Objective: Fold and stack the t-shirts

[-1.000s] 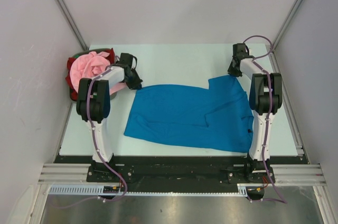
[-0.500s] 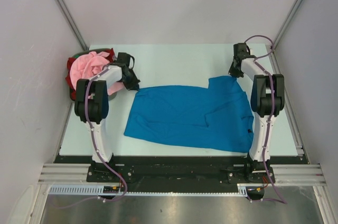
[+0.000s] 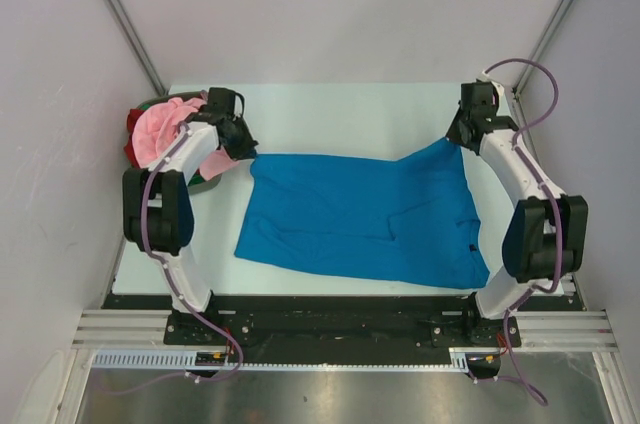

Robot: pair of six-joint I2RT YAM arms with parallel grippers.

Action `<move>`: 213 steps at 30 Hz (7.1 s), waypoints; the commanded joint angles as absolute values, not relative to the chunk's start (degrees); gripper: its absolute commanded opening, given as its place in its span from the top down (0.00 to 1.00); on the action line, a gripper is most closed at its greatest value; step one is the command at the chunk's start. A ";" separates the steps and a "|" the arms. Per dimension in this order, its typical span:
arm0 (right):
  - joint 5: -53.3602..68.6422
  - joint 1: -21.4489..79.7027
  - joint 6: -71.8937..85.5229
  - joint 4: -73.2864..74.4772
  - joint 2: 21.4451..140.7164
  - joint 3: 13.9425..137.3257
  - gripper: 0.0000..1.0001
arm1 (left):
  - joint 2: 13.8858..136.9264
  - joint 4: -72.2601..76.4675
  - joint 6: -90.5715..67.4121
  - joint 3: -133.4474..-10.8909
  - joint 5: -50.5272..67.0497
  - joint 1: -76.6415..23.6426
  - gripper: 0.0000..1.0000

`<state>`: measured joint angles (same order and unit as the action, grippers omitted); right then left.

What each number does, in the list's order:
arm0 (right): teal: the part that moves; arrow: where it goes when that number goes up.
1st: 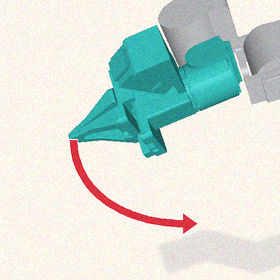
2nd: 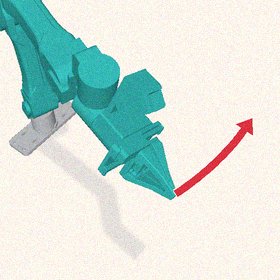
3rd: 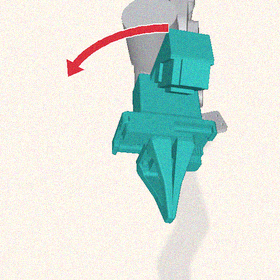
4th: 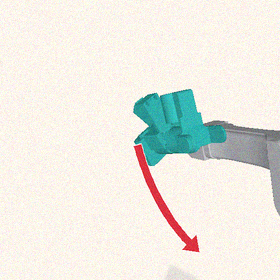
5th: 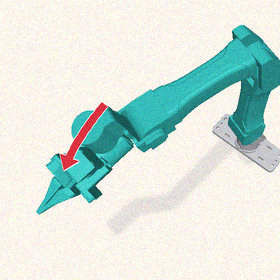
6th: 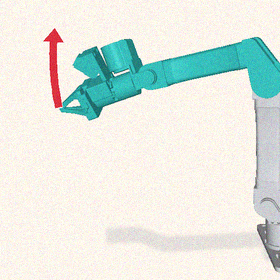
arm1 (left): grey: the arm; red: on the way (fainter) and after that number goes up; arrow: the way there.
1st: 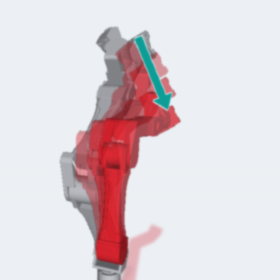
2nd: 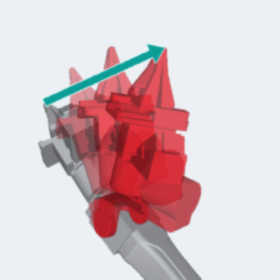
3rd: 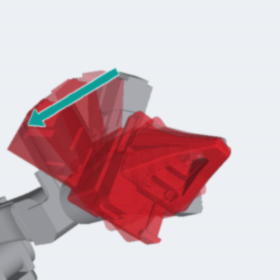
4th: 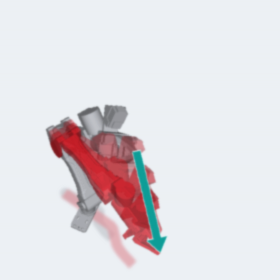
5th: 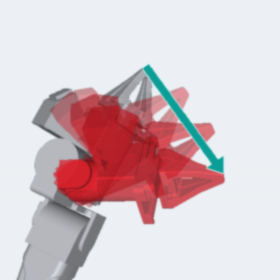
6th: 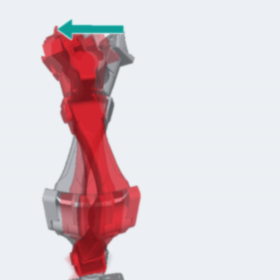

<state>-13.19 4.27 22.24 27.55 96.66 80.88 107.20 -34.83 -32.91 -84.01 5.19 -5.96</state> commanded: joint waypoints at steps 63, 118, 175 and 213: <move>-40.96 43.43 64.08 65.40 43.41 48.78 0.00 | 71.44 -39.82 -25.93 -54.65 4.57 -7.03 0.00; -15.21 -7.56 41.84 18.29 81.73 40.43 1.00 | 99.49 -26.45 -39.20 -61.87 8.00 -11.25 0.07; -16.90 7.56 25.83 18.87 103.20 92.57 0.00 | 73.74 -27.34 -36.56 -52.04 9.14 -12.73 0.05; -12.31 66.09 73.65 -10.80 84.88 36.12 0.12 | 63.90 -28.65 -34.02 -41.66 9.58 -13.62 0.04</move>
